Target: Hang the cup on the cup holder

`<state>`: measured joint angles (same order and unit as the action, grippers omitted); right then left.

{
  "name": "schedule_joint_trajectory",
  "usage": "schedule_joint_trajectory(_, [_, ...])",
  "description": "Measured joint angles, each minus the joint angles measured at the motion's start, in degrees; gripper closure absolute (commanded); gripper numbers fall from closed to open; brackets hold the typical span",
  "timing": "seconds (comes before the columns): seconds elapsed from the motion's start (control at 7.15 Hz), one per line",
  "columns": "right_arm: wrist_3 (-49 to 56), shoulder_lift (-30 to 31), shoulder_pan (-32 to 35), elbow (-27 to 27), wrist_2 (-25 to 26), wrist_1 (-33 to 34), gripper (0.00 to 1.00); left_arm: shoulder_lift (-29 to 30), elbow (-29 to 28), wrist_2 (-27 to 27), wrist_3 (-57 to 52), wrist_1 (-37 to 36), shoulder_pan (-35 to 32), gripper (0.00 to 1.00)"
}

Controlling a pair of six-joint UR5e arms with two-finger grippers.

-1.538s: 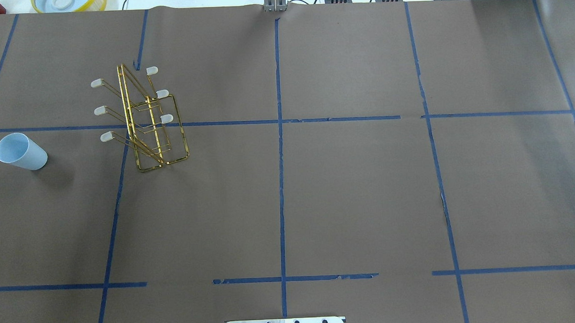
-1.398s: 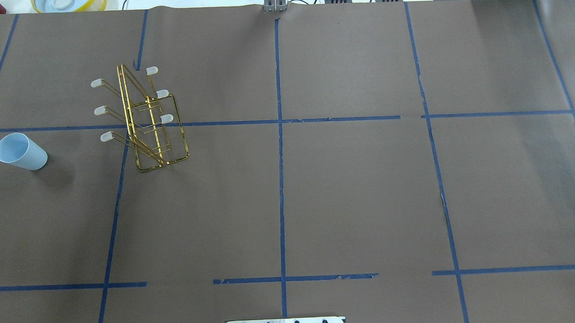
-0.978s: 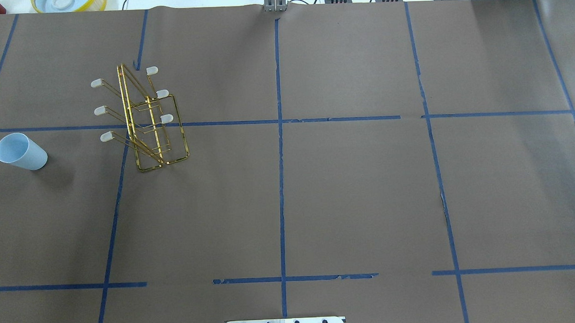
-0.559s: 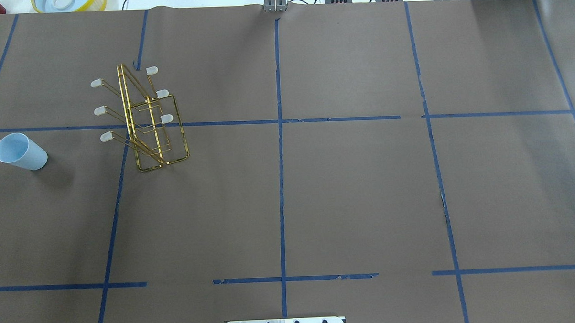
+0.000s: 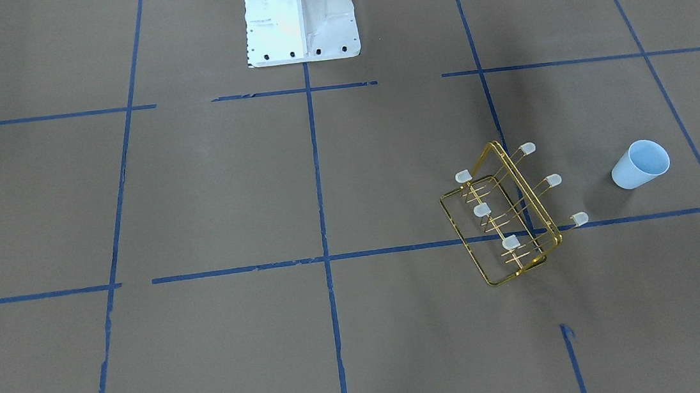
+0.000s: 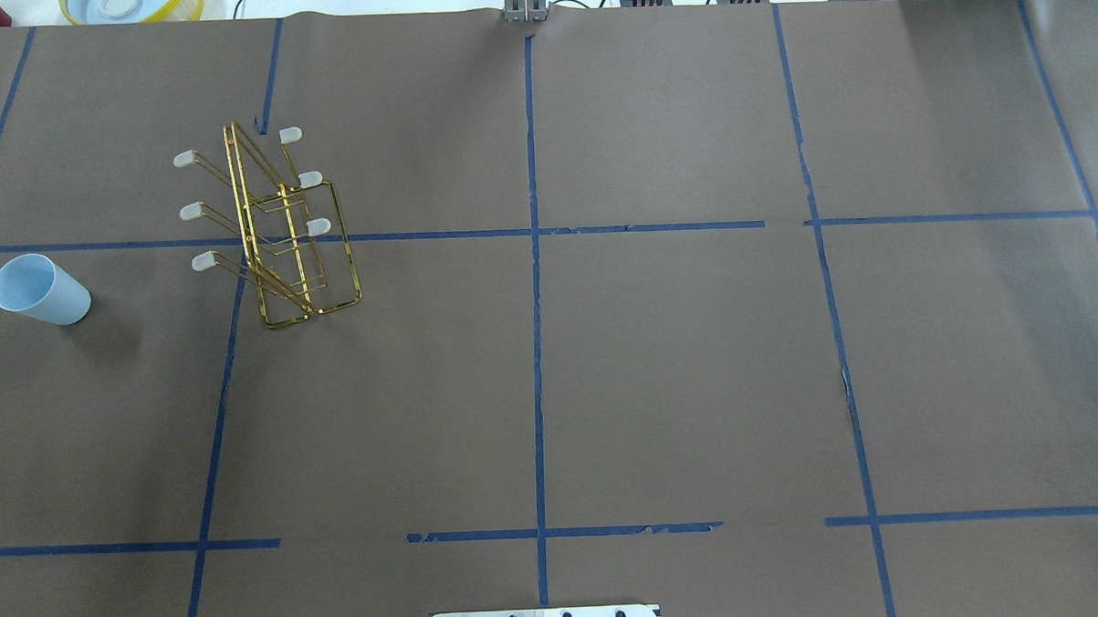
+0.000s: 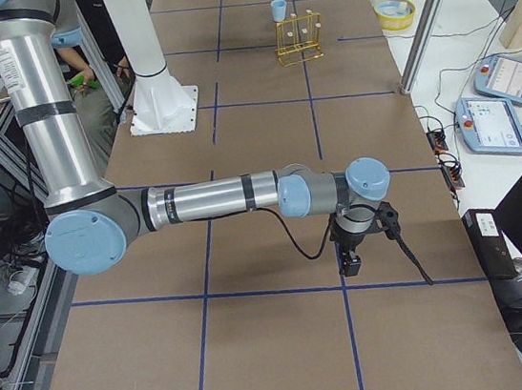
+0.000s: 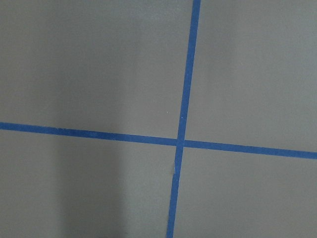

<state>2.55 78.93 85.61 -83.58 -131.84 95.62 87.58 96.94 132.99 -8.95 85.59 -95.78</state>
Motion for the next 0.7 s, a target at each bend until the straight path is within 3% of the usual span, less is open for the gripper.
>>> schedule_joint_trajectory(0.7, [0.0, 0.0, 0.0, 0.0, 0.0, 0.0, 0.00, 0.7, -0.4, 0.1, 2.1, 5.0, 0.2, 0.00])
